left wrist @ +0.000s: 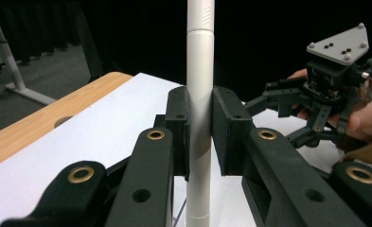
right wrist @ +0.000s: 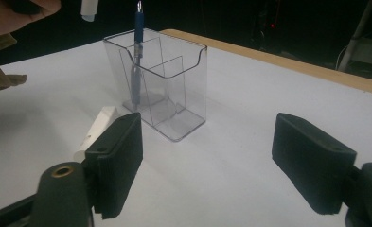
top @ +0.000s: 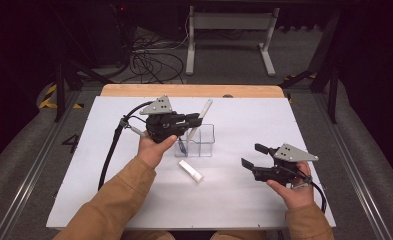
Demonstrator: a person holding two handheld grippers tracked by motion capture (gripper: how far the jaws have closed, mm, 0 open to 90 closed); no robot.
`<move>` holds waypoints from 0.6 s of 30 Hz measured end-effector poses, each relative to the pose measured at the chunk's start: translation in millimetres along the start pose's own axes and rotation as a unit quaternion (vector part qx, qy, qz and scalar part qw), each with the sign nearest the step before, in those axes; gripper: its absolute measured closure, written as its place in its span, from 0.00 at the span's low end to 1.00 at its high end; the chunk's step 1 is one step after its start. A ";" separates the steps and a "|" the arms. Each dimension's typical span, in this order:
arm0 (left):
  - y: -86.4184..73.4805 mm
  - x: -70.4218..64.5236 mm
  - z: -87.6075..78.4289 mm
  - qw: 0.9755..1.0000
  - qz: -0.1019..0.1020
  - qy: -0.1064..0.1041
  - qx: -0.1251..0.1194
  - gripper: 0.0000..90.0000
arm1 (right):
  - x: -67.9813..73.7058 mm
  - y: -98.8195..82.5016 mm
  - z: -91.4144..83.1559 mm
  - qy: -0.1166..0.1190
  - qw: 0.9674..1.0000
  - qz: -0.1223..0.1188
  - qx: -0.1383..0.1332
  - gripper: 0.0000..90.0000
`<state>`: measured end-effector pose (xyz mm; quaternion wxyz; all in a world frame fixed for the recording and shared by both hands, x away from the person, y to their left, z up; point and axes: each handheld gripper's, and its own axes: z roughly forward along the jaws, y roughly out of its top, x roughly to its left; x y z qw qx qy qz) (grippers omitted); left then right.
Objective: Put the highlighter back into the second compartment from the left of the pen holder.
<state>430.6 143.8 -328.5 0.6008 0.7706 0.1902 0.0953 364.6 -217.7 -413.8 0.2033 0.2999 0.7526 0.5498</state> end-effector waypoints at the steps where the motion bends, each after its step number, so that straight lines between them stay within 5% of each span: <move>1: -0.8 0.8 1.7 1.000 -0.001 0.004 -0.002 0.87 | -0.1 -0.1 0.0 0.000 1.000 0.000 0.000 0.29; 8: -7.5 4.0 16.3 1.000 0.018 0.020 -0.005 0.87 | -0.5 -1.2 1.1 0.002 1.000 0.001 0.001 0.28; 18: -14.6 12.9 26.3 0.999 0.021 0.043 -0.018 0.87 | -0.8 -2.0 1.7 0.004 1.000 0.002 0.003 0.28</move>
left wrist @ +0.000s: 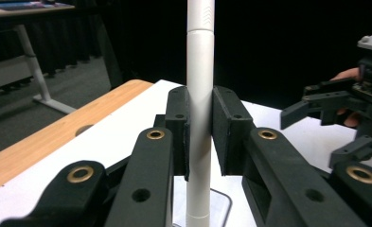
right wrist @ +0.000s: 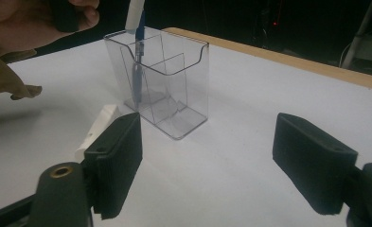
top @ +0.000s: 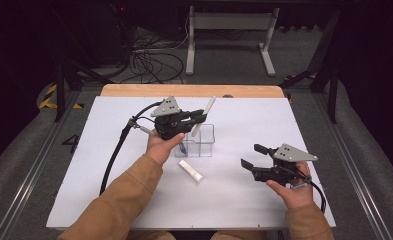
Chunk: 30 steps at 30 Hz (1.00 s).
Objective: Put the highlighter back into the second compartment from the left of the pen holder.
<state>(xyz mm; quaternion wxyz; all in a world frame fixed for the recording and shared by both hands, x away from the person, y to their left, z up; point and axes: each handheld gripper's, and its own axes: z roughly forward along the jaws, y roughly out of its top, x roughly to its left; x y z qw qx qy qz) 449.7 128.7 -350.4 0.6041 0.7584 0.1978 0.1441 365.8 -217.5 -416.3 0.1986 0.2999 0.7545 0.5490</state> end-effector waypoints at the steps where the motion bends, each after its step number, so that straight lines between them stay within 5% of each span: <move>1: -0.6 1.0 0.7 1.000 0.000 0.002 0.000 0.87 | 0.0 -0.1 0.1 0.000 1.000 0.000 0.000 0.28; 6: -6.9 5.9 -0.2 0.999 -0.025 0.033 -0.012 0.87 | 0.3 -0.1 0.2 0.001 1.000 0.000 0.000 0.28; 10: -12.8 12.1 -0.3 0.999 -0.041 0.034 -0.010 0.87 | 0.0 -0.1 -0.1 0.000 1.000 0.000 0.000 0.28; 30: -27.4 9.1 0.9 0.999 -0.040 0.028 0.004 0.87 | 1.1 0.2 0.1 0.001 1.000 -0.001 -0.001 0.28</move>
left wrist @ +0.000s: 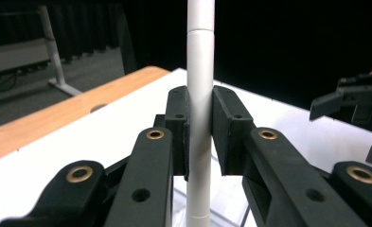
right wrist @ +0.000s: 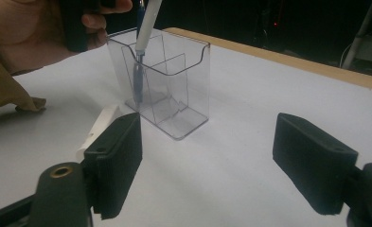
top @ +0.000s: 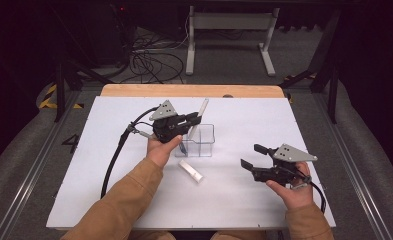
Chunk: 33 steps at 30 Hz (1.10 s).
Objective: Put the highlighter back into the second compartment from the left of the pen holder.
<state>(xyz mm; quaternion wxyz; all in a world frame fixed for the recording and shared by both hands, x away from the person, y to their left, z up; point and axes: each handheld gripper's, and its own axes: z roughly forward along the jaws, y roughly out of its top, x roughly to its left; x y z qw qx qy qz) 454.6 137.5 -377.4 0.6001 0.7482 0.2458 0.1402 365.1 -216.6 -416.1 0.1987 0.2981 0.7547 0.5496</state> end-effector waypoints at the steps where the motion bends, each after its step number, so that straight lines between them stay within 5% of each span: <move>1: -1.1 -0.1 0.1 1.000 0.002 0.001 -0.002 0.87 | 0.1 -0.1 0.4 0.001 1.000 -0.001 0.000 0.28; 23: -14.8 -3.1 1.6 1.000 0.012 -0.013 0.023 0.86 | 2.4 0.6 1.2 0.003 1.000 -0.002 0.002 0.28; 30: -6.5 -11.7 -11.4 0.999 0.040 0.013 0.021 0.58 | 3.3 1.6 0.8 0.003 1.000 -0.003 0.000 0.28; 33: -3.8 -17.0 -23.0 0.999 0.038 0.015 0.008 0.49 | 4.2 2.3 1.0 0.004 1.000 -0.004 0.000 0.28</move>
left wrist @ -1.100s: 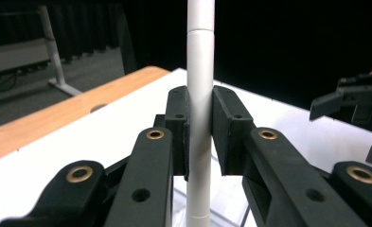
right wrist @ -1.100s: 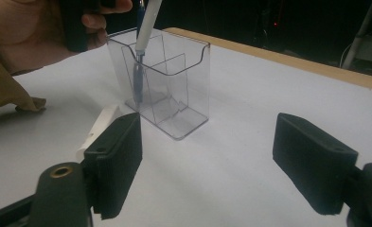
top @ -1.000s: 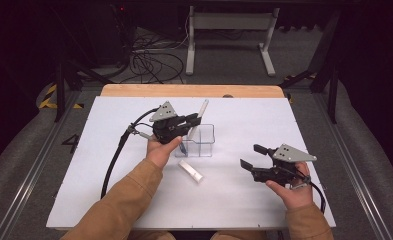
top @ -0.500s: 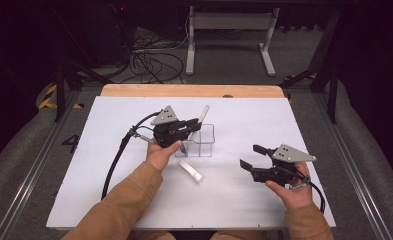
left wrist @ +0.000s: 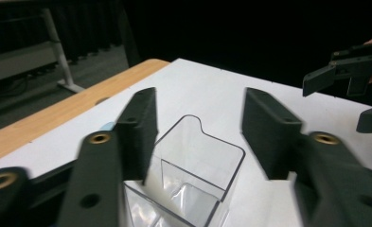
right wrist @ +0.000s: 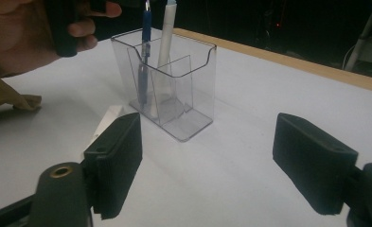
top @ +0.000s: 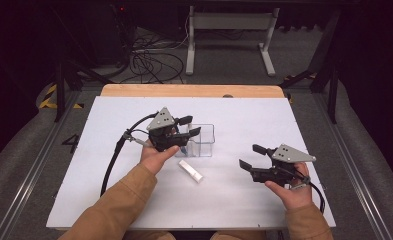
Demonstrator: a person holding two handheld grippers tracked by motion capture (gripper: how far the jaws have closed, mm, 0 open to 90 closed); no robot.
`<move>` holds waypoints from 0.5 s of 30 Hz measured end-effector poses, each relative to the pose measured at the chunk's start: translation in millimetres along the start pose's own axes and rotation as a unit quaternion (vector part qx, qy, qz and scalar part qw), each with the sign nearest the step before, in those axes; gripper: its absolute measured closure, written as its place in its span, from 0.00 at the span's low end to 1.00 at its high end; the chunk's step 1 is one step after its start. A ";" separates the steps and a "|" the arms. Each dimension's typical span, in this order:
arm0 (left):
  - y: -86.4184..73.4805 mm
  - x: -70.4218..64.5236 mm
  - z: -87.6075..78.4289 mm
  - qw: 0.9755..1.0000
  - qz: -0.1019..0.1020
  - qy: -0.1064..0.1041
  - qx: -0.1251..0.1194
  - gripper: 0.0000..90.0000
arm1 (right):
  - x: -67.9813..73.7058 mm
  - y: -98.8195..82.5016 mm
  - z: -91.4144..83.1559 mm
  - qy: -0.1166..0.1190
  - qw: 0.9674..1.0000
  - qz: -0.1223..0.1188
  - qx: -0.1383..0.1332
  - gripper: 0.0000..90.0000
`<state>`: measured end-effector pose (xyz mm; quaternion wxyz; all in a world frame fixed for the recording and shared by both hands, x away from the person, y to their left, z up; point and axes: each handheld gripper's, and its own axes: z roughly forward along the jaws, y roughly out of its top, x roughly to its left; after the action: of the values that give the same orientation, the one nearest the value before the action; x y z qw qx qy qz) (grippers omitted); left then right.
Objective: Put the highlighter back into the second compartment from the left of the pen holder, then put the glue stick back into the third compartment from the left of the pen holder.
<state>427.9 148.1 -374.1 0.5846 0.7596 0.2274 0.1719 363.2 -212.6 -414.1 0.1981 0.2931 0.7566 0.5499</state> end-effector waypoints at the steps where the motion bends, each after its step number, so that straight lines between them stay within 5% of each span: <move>1: 0.8 -0.5 -2.8 1.000 -0.006 -0.004 -0.001 0.46 | 0.6 0.6 0.2 0.001 1.000 -0.001 -0.001 0.28; 6: 6.6 -1.2 -19.4 0.999 -0.027 -0.026 -0.001 0.36 | 3.8 3.4 0.0 0.004 1.000 -0.001 -0.004 0.28; 15: 7.6 -10.0 -43.2 1.000 0.001 -0.015 0.003 0.29 | 8.0 6.3 1.0 0.008 1.000 -0.004 -0.005 0.28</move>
<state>397.9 176.0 -355.6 0.5855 0.7640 0.2186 0.1603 359.2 -205.2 -408.3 0.1954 0.2848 0.7563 0.5557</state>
